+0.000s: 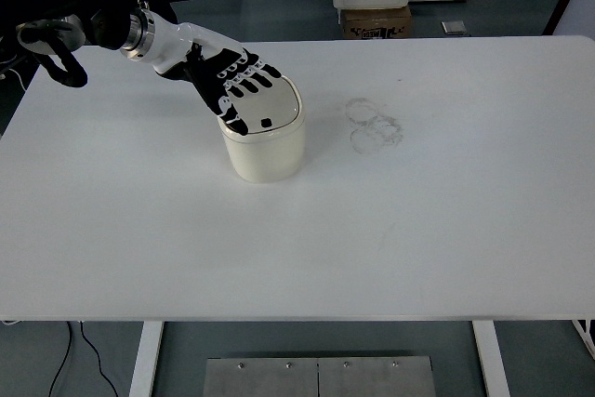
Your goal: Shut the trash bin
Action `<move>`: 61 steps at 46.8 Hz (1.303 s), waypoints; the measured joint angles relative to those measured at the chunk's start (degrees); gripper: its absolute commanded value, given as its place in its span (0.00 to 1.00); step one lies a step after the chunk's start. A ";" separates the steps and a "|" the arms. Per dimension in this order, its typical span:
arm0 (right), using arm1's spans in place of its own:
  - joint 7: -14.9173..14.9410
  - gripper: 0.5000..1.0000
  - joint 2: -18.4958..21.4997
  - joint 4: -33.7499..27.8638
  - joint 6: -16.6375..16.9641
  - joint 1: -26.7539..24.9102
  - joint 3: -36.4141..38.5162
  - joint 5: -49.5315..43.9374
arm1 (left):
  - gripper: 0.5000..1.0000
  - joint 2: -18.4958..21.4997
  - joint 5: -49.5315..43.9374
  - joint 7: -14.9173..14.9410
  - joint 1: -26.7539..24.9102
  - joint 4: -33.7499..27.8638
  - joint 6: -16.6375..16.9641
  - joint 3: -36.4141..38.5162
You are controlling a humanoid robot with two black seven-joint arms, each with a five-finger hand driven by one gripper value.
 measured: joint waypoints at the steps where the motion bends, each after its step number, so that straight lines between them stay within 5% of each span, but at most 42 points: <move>1: 0.00 0.98 0.00 -0.01 0.00 0.00 0.00 0.00 | 1.00 0.00 -0.65 -0.04 0.13 0.54 0.02 -0.23; 10: 0.00 0.98 0.00 0.00 0.00 0.00 0.00 0.00 | 1.00 1.12 -9.86 -0.17 2.07 4.81 0.80 -3.79; 17: 0.00 0.98 0.00 -0.03 0.00 0.01 0.00 0.00 | 1.00 2.53 -15.17 -0.31 4.93 6.65 5.54 -6.75; 30: 0.01 0.98 0.00 0.00 0.00 -0.01 0.00 0.00 | 1.00 2.81 -20.18 -4.31 13.61 13.28 9.20 -16.95; 47: 0.01 0.98 0.00 -0.02 0.00 0.00 0.00 -0.01 | 1.00 2.55 -20.27 -19.32 26.99 22.19 9.35 -35.51; 61: 0.01 0.98 0.00 -0.03 0.00 0.00 0.00 0.00 | 1.00 1.86 -23.23 -24.72 40.02 26.35 8.67 -47.48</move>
